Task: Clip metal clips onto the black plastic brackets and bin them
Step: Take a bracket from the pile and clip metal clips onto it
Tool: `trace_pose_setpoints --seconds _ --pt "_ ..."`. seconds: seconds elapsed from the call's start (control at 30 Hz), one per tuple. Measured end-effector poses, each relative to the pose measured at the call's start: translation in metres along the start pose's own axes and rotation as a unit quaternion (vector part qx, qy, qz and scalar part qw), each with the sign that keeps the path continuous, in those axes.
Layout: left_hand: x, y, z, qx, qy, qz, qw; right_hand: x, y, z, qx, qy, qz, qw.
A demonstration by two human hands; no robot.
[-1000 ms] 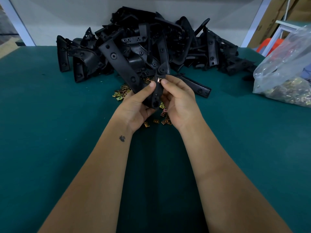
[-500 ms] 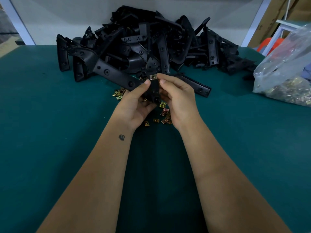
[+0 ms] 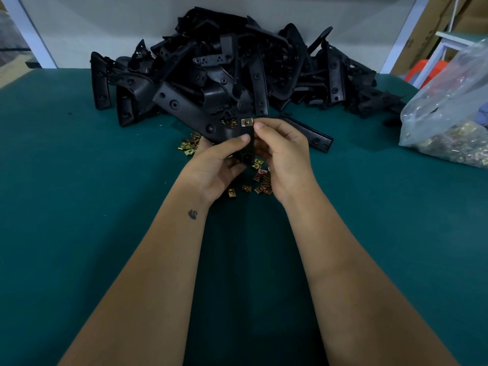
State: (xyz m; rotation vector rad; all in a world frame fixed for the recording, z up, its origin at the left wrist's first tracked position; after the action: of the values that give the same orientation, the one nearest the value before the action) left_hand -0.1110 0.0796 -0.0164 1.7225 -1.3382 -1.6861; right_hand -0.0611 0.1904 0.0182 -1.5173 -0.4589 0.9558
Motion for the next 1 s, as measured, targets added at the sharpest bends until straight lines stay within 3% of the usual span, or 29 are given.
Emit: trace_pose_setpoints --seconds 0.17,0.23,0.33,0.43,0.63,0.73,0.87,0.93,1.0 --pt "0.006 0.005 0.004 0.001 0.002 -0.063 0.998 0.000 -0.002 0.000 0.002 -0.008 -0.010 1.000" --pt "0.016 0.011 0.008 -0.004 0.022 -0.121 0.992 0.000 -0.009 -0.001 0.067 -0.012 -0.152 0.986" --pt "0.030 0.019 0.013 -0.014 0.065 -0.189 0.980 -0.022 -0.008 -0.013 0.181 -0.096 -0.425 0.882" --pt "0.035 0.021 0.014 -0.015 0.081 -0.226 0.971 -0.040 0.009 -0.026 0.204 -0.183 -0.560 0.782" --pt "0.037 0.017 0.014 -0.003 0.092 -0.234 0.968 -0.041 0.010 -0.031 0.205 -0.231 -0.603 0.735" --pt "0.036 0.015 0.014 0.003 0.093 -0.229 0.969 -0.041 0.015 -0.031 0.190 -0.245 -0.606 0.733" --pt "0.035 0.014 0.015 0.006 0.097 -0.221 0.970 -0.041 0.019 -0.028 0.178 -0.235 -0.586 0.755" --pt "0.035 0.014 0.015 0.006 0.101 -0.216 0.971 -0.039 0.016 -0.025 0.176 -0.204 -0.551 0.790" --pt "0.036 0.013 0.015 0.005 0.101 -0.195 0.975 -0.033 0.011 -0.020 0.161 -0.159 -0.475 0.850"
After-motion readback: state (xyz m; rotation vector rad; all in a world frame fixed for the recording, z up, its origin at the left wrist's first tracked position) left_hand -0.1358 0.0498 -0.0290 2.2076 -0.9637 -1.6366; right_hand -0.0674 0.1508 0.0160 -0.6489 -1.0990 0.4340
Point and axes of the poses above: each hand's wrist, its own z-axis towards the middle knuckle, its own x-axis out of the back of the hand, y = z × x, the point moved 10 cm from there along z, towards the middle knuckle, and after that the axes turned 10 degrees about y, right-handed, at the moved point
